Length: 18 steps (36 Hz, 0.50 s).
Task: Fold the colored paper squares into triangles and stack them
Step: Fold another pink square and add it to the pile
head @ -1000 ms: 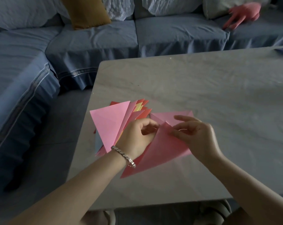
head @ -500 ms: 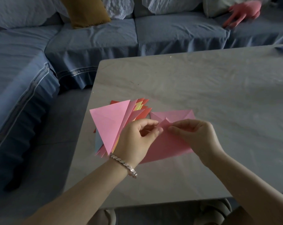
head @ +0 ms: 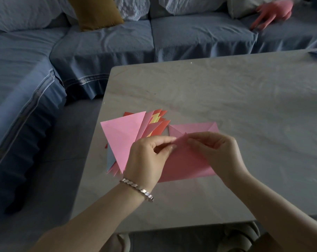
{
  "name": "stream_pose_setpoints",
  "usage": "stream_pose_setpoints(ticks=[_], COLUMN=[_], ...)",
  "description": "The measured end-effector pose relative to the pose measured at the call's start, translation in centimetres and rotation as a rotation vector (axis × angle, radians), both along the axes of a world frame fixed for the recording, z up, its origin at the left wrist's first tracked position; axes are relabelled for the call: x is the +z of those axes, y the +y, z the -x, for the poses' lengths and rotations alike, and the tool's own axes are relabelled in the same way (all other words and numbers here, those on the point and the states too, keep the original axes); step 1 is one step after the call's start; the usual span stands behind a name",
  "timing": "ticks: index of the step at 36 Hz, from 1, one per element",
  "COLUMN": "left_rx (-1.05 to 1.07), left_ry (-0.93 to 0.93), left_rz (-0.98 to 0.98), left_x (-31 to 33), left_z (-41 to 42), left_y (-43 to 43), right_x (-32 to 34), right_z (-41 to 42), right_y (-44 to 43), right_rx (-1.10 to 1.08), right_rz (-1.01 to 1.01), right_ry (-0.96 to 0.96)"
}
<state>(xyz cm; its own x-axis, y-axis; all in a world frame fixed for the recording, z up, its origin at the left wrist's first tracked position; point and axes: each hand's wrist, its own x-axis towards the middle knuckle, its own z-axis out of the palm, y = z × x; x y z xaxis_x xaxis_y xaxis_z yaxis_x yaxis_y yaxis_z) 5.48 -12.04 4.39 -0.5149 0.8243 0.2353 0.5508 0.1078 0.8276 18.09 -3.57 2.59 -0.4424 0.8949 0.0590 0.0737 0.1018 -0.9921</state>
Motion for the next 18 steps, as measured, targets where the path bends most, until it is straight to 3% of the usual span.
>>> stream_pose_setpoints(ticks=[18], left_rx=[-0.025], left_ry=[0.01], left_rz=[-0.007], left_x=[0.43], left_z=[-0.06], left_y=[-0.02], right_x=[0.1], right_z=[-0.01], right_y=[-0.46], right_rx=[0.014], right_rz=[-0.025], right_ry=[0.041])
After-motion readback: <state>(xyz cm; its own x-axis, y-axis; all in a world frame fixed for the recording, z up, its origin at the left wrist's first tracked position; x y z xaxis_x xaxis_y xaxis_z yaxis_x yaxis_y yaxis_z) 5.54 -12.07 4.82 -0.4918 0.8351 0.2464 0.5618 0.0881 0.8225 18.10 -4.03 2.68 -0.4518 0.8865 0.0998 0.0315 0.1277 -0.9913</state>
